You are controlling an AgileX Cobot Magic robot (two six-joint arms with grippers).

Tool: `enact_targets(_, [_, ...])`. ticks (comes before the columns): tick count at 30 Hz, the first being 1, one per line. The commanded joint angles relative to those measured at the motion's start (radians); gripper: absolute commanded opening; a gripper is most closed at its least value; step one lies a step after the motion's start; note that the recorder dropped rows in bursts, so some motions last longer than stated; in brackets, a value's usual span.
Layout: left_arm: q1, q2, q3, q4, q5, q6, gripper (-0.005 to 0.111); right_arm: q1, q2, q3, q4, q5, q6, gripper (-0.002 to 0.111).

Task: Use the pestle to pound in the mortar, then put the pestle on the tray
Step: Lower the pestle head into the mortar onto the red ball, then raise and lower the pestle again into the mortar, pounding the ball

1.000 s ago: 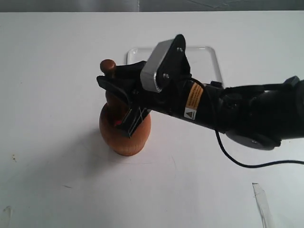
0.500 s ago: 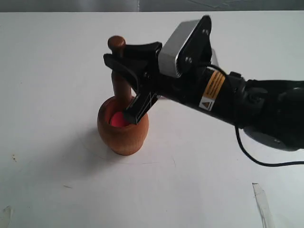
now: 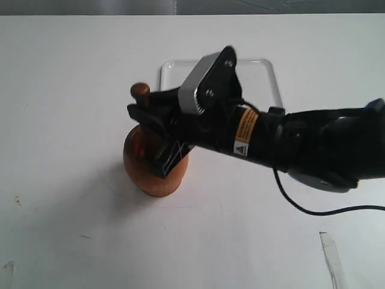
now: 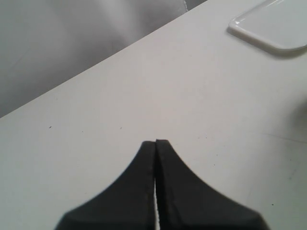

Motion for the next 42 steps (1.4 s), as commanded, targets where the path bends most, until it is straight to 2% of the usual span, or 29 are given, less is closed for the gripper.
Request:
enact_targets(1, [-0.008,-0.001,0.001,-0.007,-0.003,-0.008,0.000,0.014,0.145,-0.002,0.041,-0.097,-0.013,0.000])
enact_targets(8, [-0.008,-0.001,0.001,-0.007,-0.003,-0.008,0.000,0.014,0.116,-0.002,0.043,-0.126,-0.026,0.000])
enact_targets(19, [-0.008,-0.001,0.001,-0.007,-0.003,-0.008,0.000,0.014,-0.246,-0.002,0.050,-0.003,-0.092,0.000])
enact_targets(24, [-0.008,-0.001,0.001,-0.007,-0.003,-0.008,0.000,0.014,-0.323,-0.002,0.032,0.024,-0.092,0.000])
enact_targets(34, [-0.008,-0.001,0.001,-0.007,-0.003,-0.008,0.000,0.016,-0.114,0.000,0.016,0.009,-0.058,0.000])
enact_targets(42, [-0.008,-0.001,0.001,-0.007,-0.003,-0.008,0.000,0.016,0.114,0.000,0.016,-0.108,-0.046,0.000])
